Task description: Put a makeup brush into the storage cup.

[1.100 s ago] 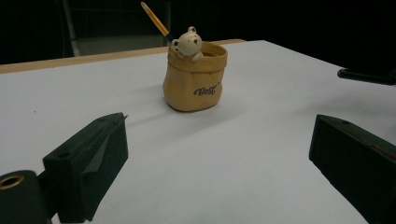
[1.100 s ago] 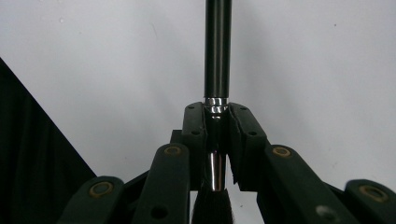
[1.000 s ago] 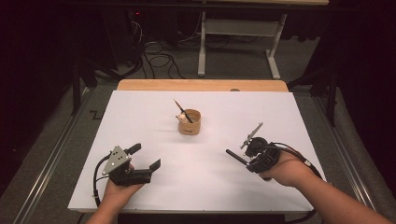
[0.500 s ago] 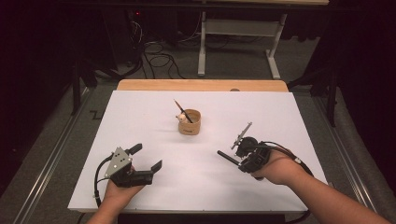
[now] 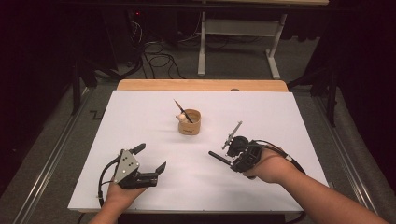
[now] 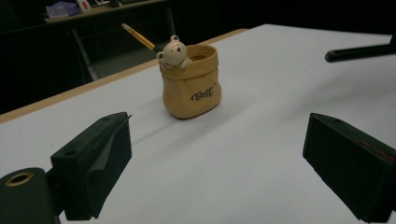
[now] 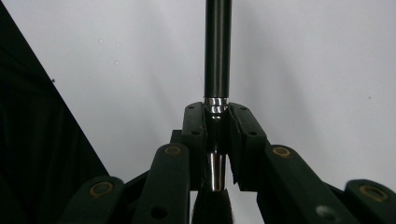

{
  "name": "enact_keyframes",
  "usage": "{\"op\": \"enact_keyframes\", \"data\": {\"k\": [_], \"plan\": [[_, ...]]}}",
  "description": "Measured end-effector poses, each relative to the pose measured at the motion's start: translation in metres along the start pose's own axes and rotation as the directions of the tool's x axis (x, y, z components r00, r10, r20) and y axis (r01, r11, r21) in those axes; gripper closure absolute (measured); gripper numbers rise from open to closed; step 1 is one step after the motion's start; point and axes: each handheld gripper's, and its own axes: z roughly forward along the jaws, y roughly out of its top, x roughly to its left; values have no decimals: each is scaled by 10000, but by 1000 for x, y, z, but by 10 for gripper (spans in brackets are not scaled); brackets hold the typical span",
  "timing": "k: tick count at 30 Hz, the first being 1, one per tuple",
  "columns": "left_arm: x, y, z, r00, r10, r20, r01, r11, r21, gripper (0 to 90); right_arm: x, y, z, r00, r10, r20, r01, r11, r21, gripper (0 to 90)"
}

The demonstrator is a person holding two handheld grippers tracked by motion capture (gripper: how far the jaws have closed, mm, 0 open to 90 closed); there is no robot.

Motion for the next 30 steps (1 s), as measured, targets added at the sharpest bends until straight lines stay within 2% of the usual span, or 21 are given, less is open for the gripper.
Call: {"op": "enact_keyframes", "data": {"k": [5,7,10,12,14,16,19,21,23,25,28,30], "plan": [[-11,8,3,9955,947,-52,-945,9952,255,89,6,10,-4,9997,-218,-60,217,9997,-147,793],[-16,11,5,9896,1423,-193,-1416,9894,336,104,8,14,-7,9993,-347,-101,345,9992,-216,793],[-21,17,7,9768,2104,-394,-2092,9774,319,115,13,20,-12,9988,-469,-112,466,9984,-316,793],[-23,20,7,9722,2310,-377,-2300,9727,300,120,16,24,-15,9983,-576,-119,571,9976,-393,793],[-26,24,9,9646,2604,-424,-2596,9654,239,120,18,27,-18,9974,-709,-152,701,9963,-504,793],[-27,28,10,9599,2769,-439,-2767,9609,115,120,20,29,-21,9972,-735,-128,728,9960,-510,793],[-30,32,12,9565,2886,-421,-2894,9571,-131,119,22,33,-24,9959,-891,-139,883,9948,-511,793],[-32,33,15,9573,2863,-389,-2873,9576,-217,120,24,35,-25,9955,-940,-137,931,9942,-544,793],[-35,33,18,9614,2727,-376,-2742,9608,-407,122,26,36,-26,9950,-991,-155,983,9940,-471,793],[-39,32,23,9593,2804,-336,-2817,9585,-435,123,28,38,-28,9947,-1007,-188,998,9940,-443,793],[-47,32,27,9488,3147,-292,-3158,9474,-514,131,29,41,-28,9934,-1125,-215,1111,9920,-594,793],[-50,31,29,9454,3249,-277,-3259,9438,-552,140,32,43,-29,9926,-1207,-165,1198,9917,-467,793]]}}
